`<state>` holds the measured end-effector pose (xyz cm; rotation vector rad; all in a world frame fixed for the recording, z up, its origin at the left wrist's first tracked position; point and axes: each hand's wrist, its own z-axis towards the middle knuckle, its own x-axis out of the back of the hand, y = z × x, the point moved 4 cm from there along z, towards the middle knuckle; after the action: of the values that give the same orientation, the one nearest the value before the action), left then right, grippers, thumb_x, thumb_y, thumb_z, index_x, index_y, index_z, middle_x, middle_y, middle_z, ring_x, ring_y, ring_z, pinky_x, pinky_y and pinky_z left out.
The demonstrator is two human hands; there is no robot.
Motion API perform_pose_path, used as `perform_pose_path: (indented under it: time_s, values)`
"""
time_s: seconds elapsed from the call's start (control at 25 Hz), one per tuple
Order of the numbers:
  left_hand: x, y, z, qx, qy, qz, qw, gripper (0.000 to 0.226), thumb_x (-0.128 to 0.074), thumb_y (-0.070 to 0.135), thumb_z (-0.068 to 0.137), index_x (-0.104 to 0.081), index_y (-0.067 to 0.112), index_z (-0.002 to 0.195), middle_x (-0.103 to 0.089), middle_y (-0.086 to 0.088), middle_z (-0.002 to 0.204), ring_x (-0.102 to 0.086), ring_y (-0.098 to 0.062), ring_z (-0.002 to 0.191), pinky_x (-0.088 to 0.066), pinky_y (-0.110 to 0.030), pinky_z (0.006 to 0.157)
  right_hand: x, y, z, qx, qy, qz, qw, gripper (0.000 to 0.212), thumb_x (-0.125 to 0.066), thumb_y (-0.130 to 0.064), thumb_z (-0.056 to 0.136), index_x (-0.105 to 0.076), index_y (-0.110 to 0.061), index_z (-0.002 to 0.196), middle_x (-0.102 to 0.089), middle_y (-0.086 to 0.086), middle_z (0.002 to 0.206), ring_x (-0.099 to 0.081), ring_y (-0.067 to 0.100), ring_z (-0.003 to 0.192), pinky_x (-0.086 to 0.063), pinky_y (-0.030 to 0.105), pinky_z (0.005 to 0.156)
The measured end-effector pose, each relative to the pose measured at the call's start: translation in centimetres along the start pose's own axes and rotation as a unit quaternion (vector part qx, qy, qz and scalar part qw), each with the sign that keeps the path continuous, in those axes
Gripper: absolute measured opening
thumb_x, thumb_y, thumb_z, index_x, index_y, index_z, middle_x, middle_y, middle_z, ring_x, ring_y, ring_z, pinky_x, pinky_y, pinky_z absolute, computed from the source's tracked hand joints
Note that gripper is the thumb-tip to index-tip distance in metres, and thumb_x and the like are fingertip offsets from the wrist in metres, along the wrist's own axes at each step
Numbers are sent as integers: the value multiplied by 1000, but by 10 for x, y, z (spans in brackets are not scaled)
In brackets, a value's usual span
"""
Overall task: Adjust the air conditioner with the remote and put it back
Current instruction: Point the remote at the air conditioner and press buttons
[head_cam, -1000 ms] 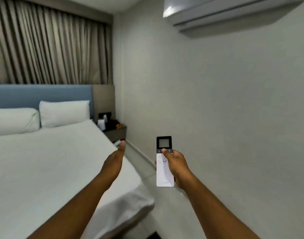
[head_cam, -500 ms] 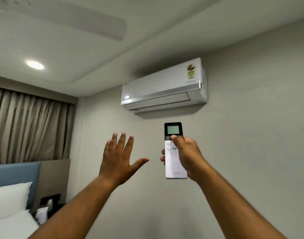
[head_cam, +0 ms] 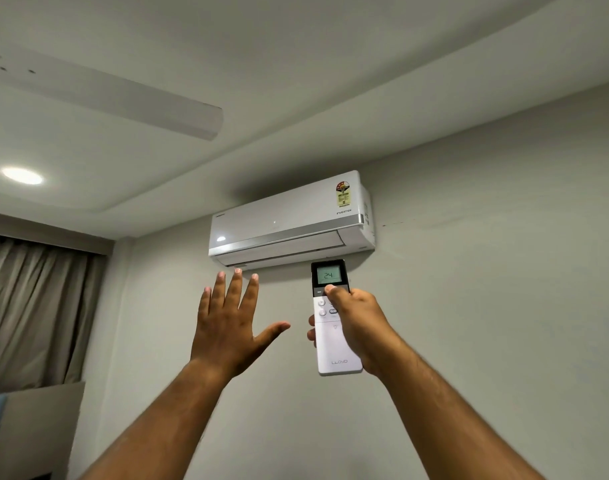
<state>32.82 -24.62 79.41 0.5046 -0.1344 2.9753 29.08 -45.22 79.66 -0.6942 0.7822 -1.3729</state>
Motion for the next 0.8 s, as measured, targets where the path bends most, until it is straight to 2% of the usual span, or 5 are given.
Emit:
perform_pose_path:
  time_s: [0.24, 0.36, 0.52, 0.68, 0.8]
  values:
    - [5, -7, 1, -3, 2, -11, 1000, 105, -3, 90, 68, -2, 24, 150, -4, -9, 161, 5, -30, 147, 0, -47, 117, 1, 4, 0, -16, 10, -4, 1000, 20, -51, -26, 90, -57, -7, 91, -73, 12, 63, -71, 34, 58, -58, 39, 58]
    - [5, -10, 0, -4, 1, -6, 1000, 105, -1, 90, 68, 0, 25, 150, -3, -9, 161, 5, -29, 147, 0, -47, 117, 1, 6, 0, -29, 18, -13, 999, 13, -51, -20, 84, -52, -8, 91, -69, 18, 74, -71, 36, 59, -57, 43, 63]
    - [5, -15, -1, -3, -3, -5, 1000, 106, -1, 90, 68, 0, 24, 150, -4, -8, 161, 3, -30, 147, -1, -47, 117, 2, 8, 0, -7, 21, -11, 1000, 16, -55, -27, 93, -54, -12, 97, -70, 13, 79, -75, 29, 64, -59, 43, 63]
    - [5, -22, -2, 5, -1, -10, 1000, 105, -2, 90, 69, -1, 23, 150, -5, -8, 161, 3, -29, 148, -3, -48, 117, 4, 7, -2, 39, 35, 36, 998, 20, -60, -28, 95, -58, -12, 106, -74, 15, 91, -76, 32, 71, -60, 49, 69]
    - [6, -25, -3, 10, 2, -16, 1000, 105, -4, 90, 69, 0, 23, 150, -5, -8, 161, 2, -29, 148, -1, -46, 117, 3, 11, -3, 27, 50, 55, 997, 25, -62, -28, 94, -53, -12, 111, -74, 18, 99, -75, 30, 67, -61, 45, 64]
